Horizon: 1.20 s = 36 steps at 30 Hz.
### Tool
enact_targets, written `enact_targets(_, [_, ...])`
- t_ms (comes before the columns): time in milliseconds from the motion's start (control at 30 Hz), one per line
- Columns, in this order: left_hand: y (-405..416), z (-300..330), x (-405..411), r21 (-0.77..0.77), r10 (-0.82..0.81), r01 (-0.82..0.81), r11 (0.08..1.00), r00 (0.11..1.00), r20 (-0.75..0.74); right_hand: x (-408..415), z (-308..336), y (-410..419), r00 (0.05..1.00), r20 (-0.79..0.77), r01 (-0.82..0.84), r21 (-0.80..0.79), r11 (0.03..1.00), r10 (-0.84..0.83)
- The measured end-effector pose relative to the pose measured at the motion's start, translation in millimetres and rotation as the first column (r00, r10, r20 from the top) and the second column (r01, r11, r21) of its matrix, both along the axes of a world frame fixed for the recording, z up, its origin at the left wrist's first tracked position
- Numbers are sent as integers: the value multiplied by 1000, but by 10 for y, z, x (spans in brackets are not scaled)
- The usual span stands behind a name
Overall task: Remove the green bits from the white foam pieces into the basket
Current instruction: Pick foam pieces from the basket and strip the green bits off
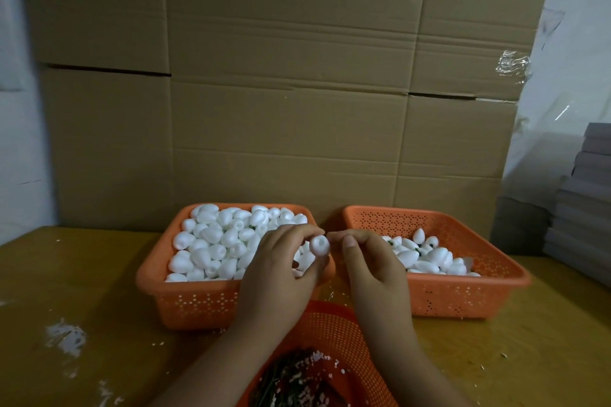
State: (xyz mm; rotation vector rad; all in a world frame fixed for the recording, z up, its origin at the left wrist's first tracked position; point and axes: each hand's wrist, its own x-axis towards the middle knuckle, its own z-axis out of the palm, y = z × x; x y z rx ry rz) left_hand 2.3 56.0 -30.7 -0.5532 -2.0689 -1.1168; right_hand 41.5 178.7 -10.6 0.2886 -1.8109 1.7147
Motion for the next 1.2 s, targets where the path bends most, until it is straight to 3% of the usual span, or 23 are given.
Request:
enact_targets(267, [-4, -38, 8, 81, -49, 44, 996, 997, 60, -79, -64, 32, 992, 118, 41, 15, 999, -43])
enact_targets(433, [-1, -27, 4, 93, -39, 38, 995, 999, 8, -57, -53, 24, 996, 58, 65, 29, 997, -66])
enact_targets(567, [-2, -25, 1, 13, 50, -49, 999, 998, -47, -17, -39, 17, 997, -27, 80, 72, 994, -78])
enact_targets(733, [-16, -13, 27, -14, 22, -22, 1000, 1000, 22, 26, -37, -41, 994, -96, 67, 163, 984, -52])
enact_targets(1000, [-9, -5, 4, 133, -71, 55, 990, 990, 125, -85, -99, 44, 989, 84, 115, 76, 990, -121])
enact_targets(1200, [-4, 1, 17, 107, -54, 44, 993, 994, 98, -60, -73, 20, 993, -4, 121, 105, 987, -121])
